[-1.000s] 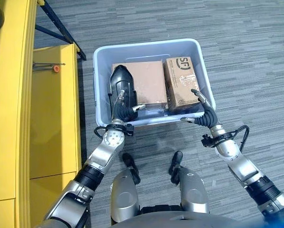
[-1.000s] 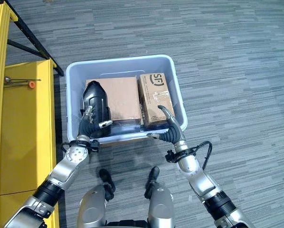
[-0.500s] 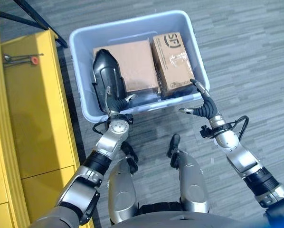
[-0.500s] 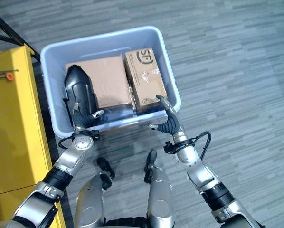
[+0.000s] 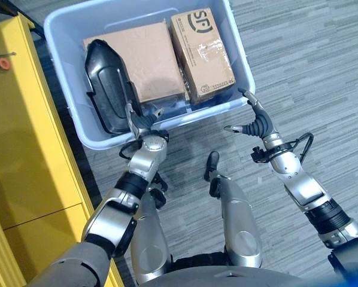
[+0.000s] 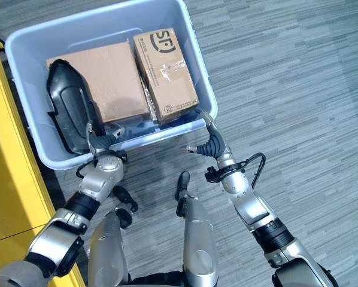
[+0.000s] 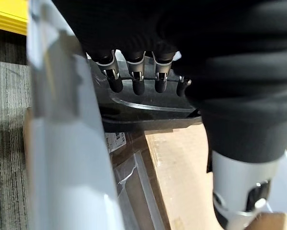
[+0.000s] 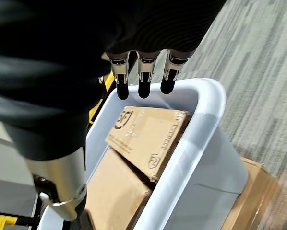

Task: Move parts from the plastic box to the shelf.

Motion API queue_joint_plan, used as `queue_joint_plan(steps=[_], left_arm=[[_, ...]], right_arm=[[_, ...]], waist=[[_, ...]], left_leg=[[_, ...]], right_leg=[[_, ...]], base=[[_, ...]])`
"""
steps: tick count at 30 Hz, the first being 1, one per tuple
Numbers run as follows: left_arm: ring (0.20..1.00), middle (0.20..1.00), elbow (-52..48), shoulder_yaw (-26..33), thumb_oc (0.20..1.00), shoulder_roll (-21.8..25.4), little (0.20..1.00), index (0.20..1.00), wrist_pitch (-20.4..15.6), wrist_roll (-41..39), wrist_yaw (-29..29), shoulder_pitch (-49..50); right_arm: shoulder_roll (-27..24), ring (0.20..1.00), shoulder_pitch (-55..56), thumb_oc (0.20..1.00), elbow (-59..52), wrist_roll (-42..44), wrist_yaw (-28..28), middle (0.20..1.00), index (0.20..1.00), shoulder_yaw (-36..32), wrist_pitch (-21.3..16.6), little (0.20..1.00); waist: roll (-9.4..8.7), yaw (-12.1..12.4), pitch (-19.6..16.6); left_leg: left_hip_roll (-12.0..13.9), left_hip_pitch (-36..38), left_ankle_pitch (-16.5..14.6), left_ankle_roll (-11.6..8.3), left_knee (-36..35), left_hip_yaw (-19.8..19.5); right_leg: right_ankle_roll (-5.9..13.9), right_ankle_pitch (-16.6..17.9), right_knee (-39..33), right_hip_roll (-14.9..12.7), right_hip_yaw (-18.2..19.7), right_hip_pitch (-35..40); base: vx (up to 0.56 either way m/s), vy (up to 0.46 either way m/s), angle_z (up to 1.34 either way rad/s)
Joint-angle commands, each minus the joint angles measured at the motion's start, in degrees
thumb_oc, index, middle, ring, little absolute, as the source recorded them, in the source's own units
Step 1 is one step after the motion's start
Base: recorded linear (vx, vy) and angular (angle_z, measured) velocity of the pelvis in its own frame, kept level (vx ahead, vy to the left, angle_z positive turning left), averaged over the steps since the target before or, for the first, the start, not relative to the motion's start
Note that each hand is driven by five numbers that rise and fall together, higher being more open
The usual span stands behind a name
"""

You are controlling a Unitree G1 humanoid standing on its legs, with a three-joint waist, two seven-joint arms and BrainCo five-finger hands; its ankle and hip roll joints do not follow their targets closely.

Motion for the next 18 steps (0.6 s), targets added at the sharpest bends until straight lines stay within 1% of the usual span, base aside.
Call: queue_joint_plan(steps=[1,3,5,8,11,14,18], left_arm=[[1.0,1.0,1.16,0.18,1.0,0.02,1.0,1.0,-0.22,0.13,0.43,-1.16],[1.0,1.0,2.85,0.3,1.0,0.79,1.0,1.0,-0.24,-1.88,1.3,-4.23],[1.0,1.0,3.57,0.47,1.0,1.15,1.0,1.0,-0.17,-2.03,1.86,-5.26],[1.0,1.0,6.01,0.72,1.0,3.11,1.0,1.0,0.81,-3.44,3.14,-9.11],[1.0,1.0,7.78,0.84,1.0,4.02,1.0,1.0,0.85,-4.98,2.81,-11.17],[1.0,1.0,9.44,1.08,1.0,4.75,1.0,1.0,0.6,-4.59,1.88,-12.99],[1.0,1.0,10.95,0.94,1.0,5.33,1.0,1.0,0.42,-5.03,2.01,-14.91]], right_arm=[[-1.28,1.0,-0.29,1.0,-5.3,1.74,-1.22,1.0,1.0,-2.49,-0.55,1.0],[-1.47,1.0,-1.41,1.0,-4.86,2.05,-1.56,1.0,1.0,-2.71,0.42,1.0],[-1.6,1.0,-1.79,1.0,-4.57,2.32,-1.68,1.0,1.0,-2.71,0.74,1.0],[-2.18,1.0,-3.25,1.0,-4.33,3.07,-1.72,1.0,1.0,-3.29,2.71,1.0],[-2.7,1.0,-3.51,1.0,-3.84,3.51,-2.2,1.0,1.0,-3.21,2.87,1.0],[-3.08,1.0,-3.84,1.0,-3.45,4.06,-2.62,1.0,1.0,-3.24,2.91,1.0],[-3.43,1.0,-4.44,1.0,-3.27,4.35,-3.07,1.0,1.0,-3.37,3.32,1.0]], waist=[[-2.26,-0.72,-1.86],[-2.68,-1.4,-1.86],[-2.74,-1.63,-1.86],[-3.02,-2.55,-1.86],[-3.13,-2.96,-1.86],[-3.23,-3.39,-1.86],[-3.21,-3.78,-1.86]], left_leg=[[3.88,-1.98,-2.31,-4.69,6.06,-3.34],[4.48,-3.4,-2.77,-4.87,7.55,-3.07],[4.66,-3.84,-2.95,-4.94,7.98,-3.03],[5.26,-5.97,-3.58,-5.1,9.8,-2.81],[5.55,-6.96,-3.88,-5.13,10.7,-2.78],[5.74,-8.13,-4.15,-5.15,11.57,-2.83],[5.81,-9.3,-4.27,-5.22,12.19,-2.98]], right_leg=[[7.11,-0.25,1.28,-2.16,1.26,-0.89],[6.93,-0.33,1.82,-1.97,1.34,-2.16],[6.83,-0.44,2.0,-1.91,1.41,-2.58],[6.55,-0.8,3.14,-1.63,1.82,-4.75],[6.35,-1.05,3.9,-1.61,1.99,-5.75],[6.24,-1.22,4.76,-1.64,2.14,-7.08],[6.03,-1.36,5.44,-1.61,2.36,-8.38]], base=[[0.0,-0.021,-0.06],[0.01,-0.026,-0.07],[0.01,-0.012,-0.07],[0.01,-0.009,-0.11],[0.0,-0.004,-0.02],[0.01,-0.002,-0.01],[0.0,-0.005,-0.01]])
